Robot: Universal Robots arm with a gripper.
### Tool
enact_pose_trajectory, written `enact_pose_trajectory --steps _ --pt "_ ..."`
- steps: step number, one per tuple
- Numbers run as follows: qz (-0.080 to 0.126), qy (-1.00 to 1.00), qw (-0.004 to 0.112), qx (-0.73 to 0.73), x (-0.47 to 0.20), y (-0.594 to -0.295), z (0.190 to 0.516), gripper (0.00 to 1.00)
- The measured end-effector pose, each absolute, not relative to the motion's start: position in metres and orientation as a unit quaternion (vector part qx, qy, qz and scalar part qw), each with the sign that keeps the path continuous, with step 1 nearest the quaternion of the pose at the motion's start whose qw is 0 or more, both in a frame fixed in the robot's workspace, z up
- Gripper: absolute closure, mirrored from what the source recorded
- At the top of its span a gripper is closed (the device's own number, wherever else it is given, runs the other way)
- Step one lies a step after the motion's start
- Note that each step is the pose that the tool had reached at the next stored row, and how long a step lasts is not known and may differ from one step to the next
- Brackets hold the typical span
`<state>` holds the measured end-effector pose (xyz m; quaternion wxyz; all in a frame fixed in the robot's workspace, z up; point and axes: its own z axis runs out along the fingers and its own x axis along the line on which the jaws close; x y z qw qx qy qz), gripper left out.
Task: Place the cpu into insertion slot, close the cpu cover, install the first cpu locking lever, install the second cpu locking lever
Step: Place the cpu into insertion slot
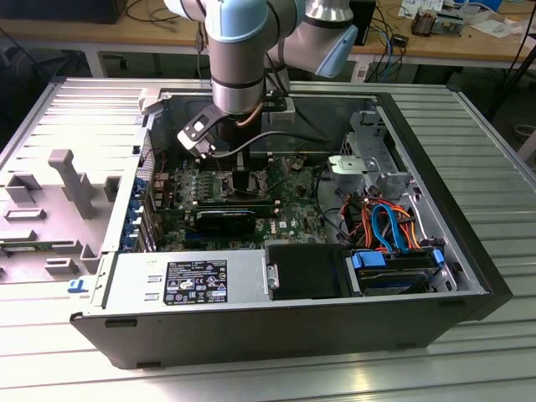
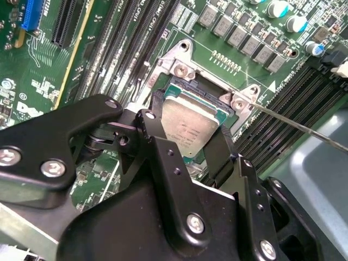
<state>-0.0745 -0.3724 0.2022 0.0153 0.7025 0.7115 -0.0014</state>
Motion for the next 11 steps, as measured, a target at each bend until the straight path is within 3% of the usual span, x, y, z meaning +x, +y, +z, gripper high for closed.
enact_pose_trajectory --steps 9,11 --pt "-0.001 0.711 0.015 0.703 -0.0742 -0.3724 0.1996 0.45" --pt "-0.001 0.711 0.015 0.703 -0.0742 -0.3724 0.1994 0.38"
